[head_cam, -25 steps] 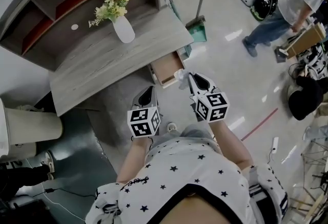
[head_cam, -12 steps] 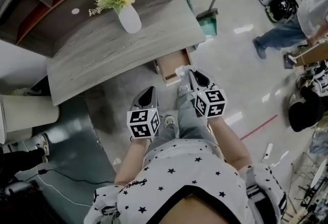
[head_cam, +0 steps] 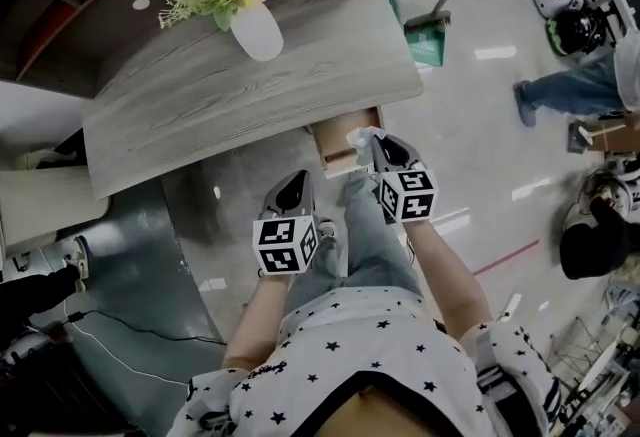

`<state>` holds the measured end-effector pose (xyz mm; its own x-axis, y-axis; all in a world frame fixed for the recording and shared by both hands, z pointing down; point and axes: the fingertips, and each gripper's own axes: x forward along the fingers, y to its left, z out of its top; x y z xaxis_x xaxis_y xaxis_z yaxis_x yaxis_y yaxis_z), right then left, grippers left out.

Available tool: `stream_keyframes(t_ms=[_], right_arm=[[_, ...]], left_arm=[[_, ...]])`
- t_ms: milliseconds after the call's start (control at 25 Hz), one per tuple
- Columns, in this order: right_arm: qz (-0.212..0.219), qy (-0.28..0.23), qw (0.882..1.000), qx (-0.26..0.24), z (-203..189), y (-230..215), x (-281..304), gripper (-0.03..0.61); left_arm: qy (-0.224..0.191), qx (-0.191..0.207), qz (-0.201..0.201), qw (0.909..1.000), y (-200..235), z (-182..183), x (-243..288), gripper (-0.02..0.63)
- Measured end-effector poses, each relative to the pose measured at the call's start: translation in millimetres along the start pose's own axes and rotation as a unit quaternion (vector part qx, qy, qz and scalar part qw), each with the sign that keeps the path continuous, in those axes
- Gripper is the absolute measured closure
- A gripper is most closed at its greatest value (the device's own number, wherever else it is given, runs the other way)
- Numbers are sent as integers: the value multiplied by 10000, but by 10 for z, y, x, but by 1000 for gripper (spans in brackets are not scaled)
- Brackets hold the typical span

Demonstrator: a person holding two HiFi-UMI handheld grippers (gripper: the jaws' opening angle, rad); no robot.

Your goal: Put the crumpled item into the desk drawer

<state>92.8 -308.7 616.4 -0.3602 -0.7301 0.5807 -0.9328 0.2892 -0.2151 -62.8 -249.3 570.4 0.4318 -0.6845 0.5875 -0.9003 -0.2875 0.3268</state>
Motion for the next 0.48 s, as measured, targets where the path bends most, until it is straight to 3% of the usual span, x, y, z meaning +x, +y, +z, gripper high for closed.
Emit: stream_keyframes(t_ms=[480], right_arm=[[-51, 764, 9970, -142, -520, -245, 747, 552]], left_arm=[[315, -252, 78, 9992, 97, -178, 397, 600]])
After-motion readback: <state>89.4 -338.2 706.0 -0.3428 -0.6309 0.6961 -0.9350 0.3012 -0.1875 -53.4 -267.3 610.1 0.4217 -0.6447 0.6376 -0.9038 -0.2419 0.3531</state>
